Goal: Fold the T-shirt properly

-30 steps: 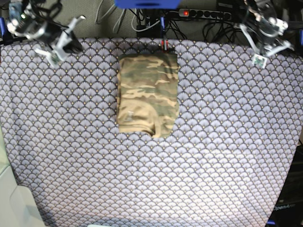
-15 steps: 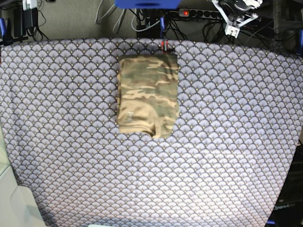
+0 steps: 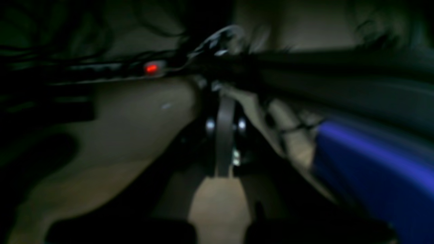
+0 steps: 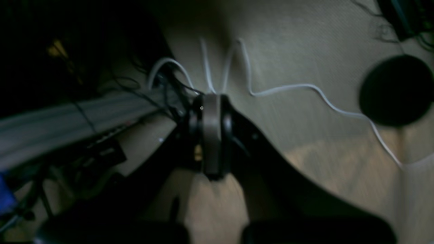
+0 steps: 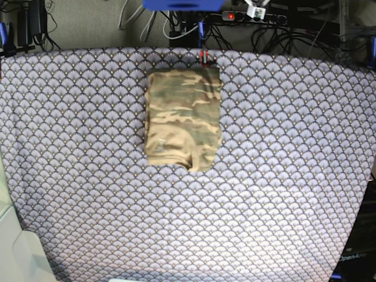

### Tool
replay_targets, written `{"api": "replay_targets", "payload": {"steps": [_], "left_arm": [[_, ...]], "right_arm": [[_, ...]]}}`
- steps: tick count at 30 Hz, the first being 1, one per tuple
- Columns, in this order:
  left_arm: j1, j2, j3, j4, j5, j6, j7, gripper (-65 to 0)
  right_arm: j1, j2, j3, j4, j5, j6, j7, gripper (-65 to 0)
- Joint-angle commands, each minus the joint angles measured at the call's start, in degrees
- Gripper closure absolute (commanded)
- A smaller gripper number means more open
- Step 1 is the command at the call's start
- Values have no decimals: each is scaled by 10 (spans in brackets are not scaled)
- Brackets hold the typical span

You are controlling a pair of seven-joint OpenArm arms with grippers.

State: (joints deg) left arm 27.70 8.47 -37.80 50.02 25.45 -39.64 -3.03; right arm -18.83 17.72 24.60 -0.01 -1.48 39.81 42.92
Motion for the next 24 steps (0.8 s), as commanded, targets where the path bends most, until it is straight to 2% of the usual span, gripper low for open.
{"api": "replay_targets", "payload": {"steps": [1,3,5,7,9,11,14,17,19,24], "left_arm": [[-7,-7,0,-31,1,-4,-19,0],[-40,-32,0,-115,-1,-4,-47,0],[-84,-55,-1,-205,-2,48,-67,0],[-132,-89,0,-316,-2,125,-86,0],[-173,-119,0,-423,-2,192,-122,0],[-210,-138,5,-500,2,243,-159,0],[-240,-160,12,-500,9,312,-180,0],[-253,-159,26,-500,20,366,-162,0],[-267,-148,38,-500,20,392,-135,0],[-285,-125,46,-500,16,435,-92,0]], "right_arm": [[-4,13,-1,0,10,2,20,0],[1,0,-19,0,10,2,22,0],[16,-10,-42,0,10,2,13,0],[29,-24,-84,0,10,2,-6,0],[44,-39,-125,0,10,-86,-23,0],[61,-51,-175,0,10,-170,-51,0],[90,-73,-263,0,10,-297,-113,0],[106,-95,-323,0,10,-404,-162,0],[106,-111,-350,5,10,-461,-187,0],[109,-135,-352,20,13,-540,-198,0]]}}
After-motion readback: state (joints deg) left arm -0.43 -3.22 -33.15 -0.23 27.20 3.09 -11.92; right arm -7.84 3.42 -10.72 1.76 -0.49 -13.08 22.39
